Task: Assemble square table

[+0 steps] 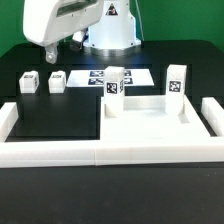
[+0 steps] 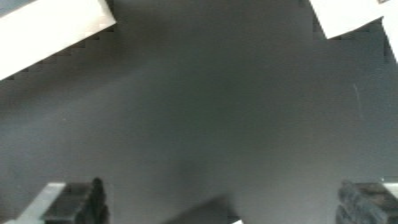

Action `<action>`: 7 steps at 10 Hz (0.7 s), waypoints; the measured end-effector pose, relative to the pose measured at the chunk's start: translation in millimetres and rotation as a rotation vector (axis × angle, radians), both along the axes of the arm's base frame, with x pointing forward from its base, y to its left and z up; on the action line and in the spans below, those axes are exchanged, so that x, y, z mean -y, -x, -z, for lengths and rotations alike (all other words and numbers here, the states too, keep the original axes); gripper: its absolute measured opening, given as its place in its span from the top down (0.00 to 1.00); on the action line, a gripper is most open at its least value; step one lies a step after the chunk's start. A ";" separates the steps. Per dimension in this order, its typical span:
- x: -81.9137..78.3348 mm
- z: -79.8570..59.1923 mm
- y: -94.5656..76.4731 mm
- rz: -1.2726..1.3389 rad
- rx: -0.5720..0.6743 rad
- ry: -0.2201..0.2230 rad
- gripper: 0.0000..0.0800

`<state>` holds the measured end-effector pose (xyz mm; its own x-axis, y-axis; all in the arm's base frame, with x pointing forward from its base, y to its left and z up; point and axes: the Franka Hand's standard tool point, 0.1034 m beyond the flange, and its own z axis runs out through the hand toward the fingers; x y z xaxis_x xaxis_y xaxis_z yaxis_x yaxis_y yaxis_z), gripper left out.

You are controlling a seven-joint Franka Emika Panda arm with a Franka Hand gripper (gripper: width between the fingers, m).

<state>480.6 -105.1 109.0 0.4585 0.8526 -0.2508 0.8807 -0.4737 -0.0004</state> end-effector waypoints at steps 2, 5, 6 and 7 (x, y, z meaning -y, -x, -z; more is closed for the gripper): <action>0.1 2.6 2.7 0.159 0.036 -0.003 0.19; 34.3 19.7 39.7 0.540 0.043 -0.041 0.19; 38.6 24.0 44.9 0.699 0.046 -0.065 0.19; 34.7 23.2 42.3 0.741 0.057 -0.056 0.19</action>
Offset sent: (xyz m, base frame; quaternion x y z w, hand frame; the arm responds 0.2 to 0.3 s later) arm -0.0500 -0.0503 -0.0128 0.0336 0.0186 0.3225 0.9458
